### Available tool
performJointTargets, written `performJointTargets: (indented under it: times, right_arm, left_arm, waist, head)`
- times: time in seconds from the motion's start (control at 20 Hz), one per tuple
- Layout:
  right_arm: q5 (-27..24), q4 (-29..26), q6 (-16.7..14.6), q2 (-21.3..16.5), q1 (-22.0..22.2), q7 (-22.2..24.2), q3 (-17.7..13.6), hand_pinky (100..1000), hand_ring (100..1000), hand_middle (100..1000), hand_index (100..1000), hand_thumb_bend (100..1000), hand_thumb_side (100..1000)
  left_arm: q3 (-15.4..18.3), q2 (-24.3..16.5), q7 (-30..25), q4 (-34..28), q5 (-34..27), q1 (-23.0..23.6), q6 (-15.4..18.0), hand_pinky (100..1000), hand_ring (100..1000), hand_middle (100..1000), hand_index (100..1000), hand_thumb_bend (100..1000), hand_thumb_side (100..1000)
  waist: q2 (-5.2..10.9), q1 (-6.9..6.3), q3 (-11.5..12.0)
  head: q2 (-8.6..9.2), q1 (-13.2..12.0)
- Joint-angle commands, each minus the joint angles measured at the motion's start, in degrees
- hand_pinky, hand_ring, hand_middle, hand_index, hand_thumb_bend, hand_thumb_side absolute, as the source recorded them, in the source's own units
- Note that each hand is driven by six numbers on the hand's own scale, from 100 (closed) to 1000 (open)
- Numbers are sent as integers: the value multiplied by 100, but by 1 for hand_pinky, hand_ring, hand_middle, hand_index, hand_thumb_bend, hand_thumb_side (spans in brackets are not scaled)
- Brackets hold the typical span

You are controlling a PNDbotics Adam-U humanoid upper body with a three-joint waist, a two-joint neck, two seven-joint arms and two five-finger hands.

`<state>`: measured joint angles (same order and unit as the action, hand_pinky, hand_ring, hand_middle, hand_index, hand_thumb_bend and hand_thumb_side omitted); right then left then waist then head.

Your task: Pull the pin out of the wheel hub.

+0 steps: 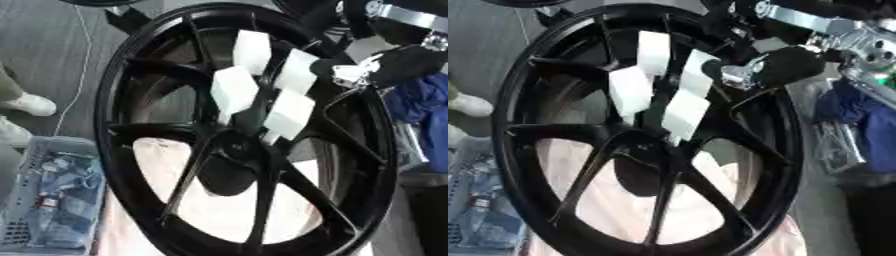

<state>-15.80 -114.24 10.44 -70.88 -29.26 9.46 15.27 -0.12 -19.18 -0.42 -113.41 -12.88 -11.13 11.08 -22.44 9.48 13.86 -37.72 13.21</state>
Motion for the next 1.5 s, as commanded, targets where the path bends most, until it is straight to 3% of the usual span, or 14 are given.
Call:
performJointTargets:
  times: [0.05, 1.25, 1.5]
  right_arm:
    - [66, -35, 44, -155, -84, 14, -37, 626, 886, 820, 895, 321, 451]
    - [483, -35, 193, 74, 128, -218, 259, 625, 889, 812, 885, 328, 451]
    - [531, -35, 228, 114, 143, -224, 313, 613, 876, 770, 860, 327, 443]
  left_arm:
    - [12, -48, 0, -118, -27, -19, -9, 875, 699, 635, 764, 100, 720]
    - [3, 11, -12, -118, 35, -42, -24, 879, 698, 634, 764, 100, 730]
    - [2, 22, -23, -118, 50, -41, -25, 880, 698, 634, 764, 100, 731]
  waist:
    - [167, -43, -10]
    - [6, 34, 92]
    - [-23, 46, 106]
  head:
    - [-38, -4]
    - [-13, 39]
    - [-9, 36]
